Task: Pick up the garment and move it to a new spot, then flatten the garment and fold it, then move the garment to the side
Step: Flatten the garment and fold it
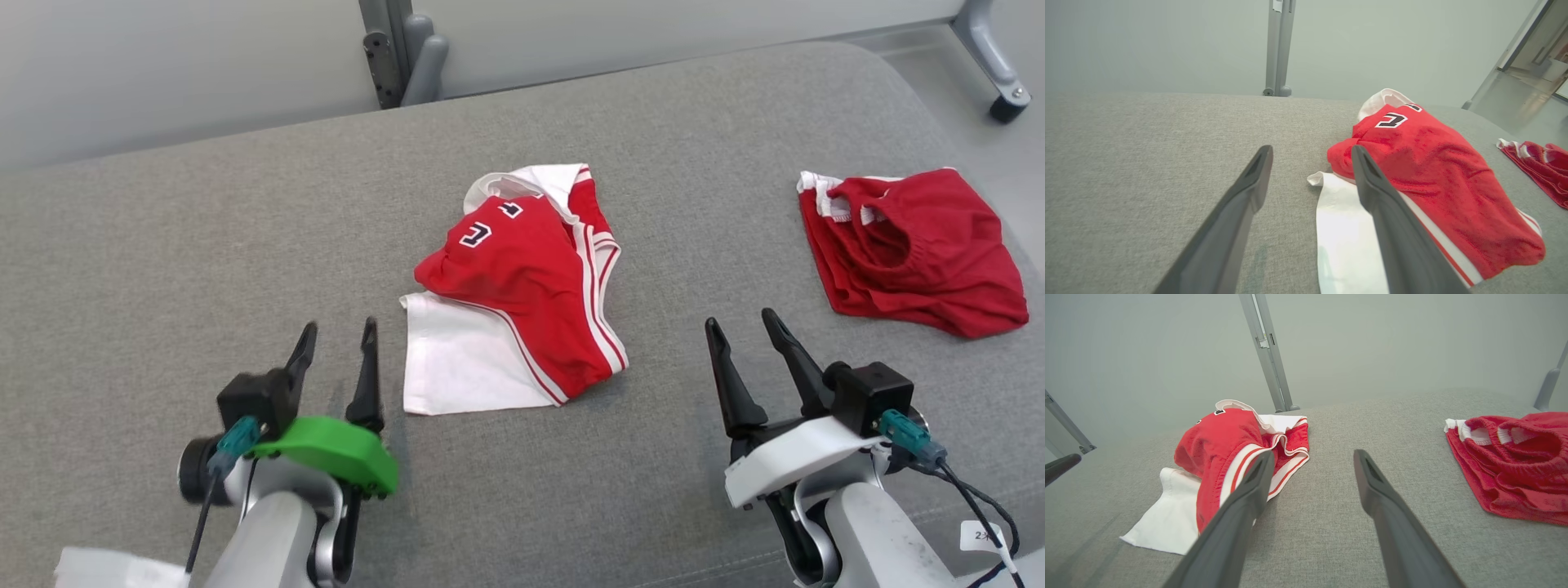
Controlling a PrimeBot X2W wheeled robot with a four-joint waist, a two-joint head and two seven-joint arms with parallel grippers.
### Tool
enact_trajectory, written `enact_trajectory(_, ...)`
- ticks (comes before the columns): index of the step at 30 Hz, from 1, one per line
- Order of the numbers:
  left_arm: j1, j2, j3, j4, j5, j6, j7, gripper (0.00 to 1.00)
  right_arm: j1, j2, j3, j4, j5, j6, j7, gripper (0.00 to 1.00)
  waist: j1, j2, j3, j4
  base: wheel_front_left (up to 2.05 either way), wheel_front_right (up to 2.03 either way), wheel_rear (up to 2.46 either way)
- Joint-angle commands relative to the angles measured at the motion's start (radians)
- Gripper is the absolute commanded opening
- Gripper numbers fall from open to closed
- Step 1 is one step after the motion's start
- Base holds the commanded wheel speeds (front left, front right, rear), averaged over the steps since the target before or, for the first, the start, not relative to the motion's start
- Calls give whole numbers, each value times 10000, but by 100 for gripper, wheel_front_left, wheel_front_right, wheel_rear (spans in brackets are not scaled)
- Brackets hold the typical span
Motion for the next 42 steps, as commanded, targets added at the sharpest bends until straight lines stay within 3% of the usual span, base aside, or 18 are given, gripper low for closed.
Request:
enact_trajectory(1, 538, 47, 416, -157, 273, -86, -1, 100, 176, 30, 62, 22, 8, -14, -26, 100, 0, 0, -470, 418, 0, 0, 0)
enact_trajectory(9, 2755, -309, 2273, -820, 1541, -436, -2, 100, 626, 50, 321, 244, 73, -14, -26, 100, 0, 0, -1004, 762, 0, 0, 0)
enact_trajectory(16, 3625, -547, 3006, -1056, 2186, -800, -3, 100, 847, 8, 414, 394, 72, -14, -26, 100, 0, 0, -1146, 1001, 0, 0, 0)
enact_trajectory(24, 3372, -637, 2937, -1129, 2344, -1149, -1, 100, 571, -124, 573, 801, 45, -14, -27, 100, 0, 0, -818, 1493, 0, 0, 0)
enact_trajectory(36, 3029, -626, 2367, -1003, 1650, -878, -3, 100, -648, -227, 715, 2267, 264, -14, -26, 100, 0, 0, 22, 2560, 0, 0, 0)
enact_trajectory(37, 3022, -629, 2369, -988, 1607, -872, -3, 100, -725, -234, 740, 2384, 294, -14, -26, 95, 0, 0, 50, 2606, 0, 0, 0)
enact_trajectory(39, 2978, -630, 2354, -1005, 1540, -849, -2, 100, -849, -245, 770, 2660, 391, -14, -27, 75, 0, 0, 110, 2666, 0, 0, 0)
enact_trajectory(40, 2971, -630, 2346, -1018, 1503, -823, -2, 100, -891, -268, 794, 2794, 417, -14, -26, 49, 0, 0, 135, 2686, 0, 0, 0)
enact_trajectory(42, 2962, -630, 2317, -1054, 1469, -805, -2, 100, -933, -270, 823, 3002, 536, -14, -26, 31, 0, 0, 189, 2711, 0, 0, 0)
